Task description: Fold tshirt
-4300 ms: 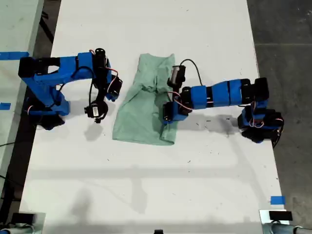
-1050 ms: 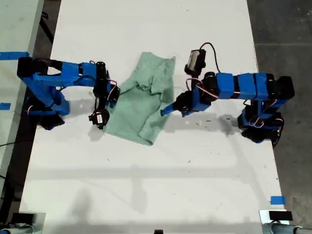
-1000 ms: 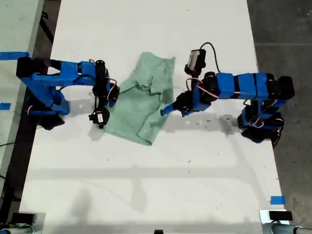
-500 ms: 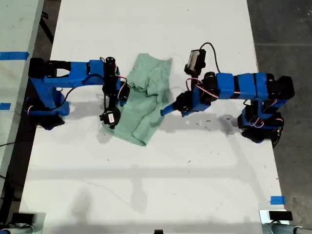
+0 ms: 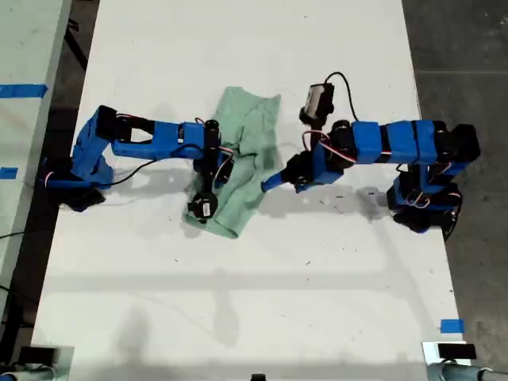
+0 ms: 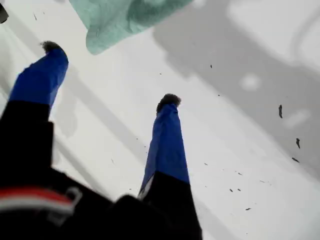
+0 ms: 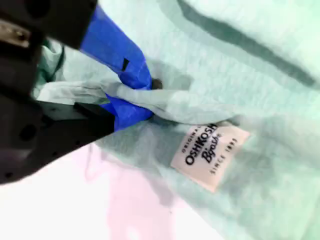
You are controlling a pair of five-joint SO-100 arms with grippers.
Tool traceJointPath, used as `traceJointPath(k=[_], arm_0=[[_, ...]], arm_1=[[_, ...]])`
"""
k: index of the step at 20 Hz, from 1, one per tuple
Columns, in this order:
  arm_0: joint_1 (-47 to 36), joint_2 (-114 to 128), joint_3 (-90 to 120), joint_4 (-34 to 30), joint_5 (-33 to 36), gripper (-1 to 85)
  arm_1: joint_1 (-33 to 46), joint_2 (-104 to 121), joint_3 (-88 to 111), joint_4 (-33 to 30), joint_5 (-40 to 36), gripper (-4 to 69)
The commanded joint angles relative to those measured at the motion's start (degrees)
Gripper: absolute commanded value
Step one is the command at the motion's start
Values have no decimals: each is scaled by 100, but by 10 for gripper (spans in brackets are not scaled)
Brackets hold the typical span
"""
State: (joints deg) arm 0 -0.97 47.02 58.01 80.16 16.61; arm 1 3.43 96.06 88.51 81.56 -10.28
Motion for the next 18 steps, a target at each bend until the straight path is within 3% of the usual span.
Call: traceJointPath(k=[1,2,5,13,15,18], arm_0=[[-123,-97,-158,79,123,113],[-88,132,-158,246,132,170],[62,1222,-158,896,149,215],[114,4034,448,2733,123,227],[88,4852,1310,2804,26,229],[220,6451,3085,2083,-272,207]], arm_1=[[-88,554,18,-97,70,328],[-88,580,44,-97,79,328],[-70,624,79,-97,79,328],[-132,712,-9,-18,70,327],[-246,756,-132,123,158,326],[-527,844,-149,360,448,327]])
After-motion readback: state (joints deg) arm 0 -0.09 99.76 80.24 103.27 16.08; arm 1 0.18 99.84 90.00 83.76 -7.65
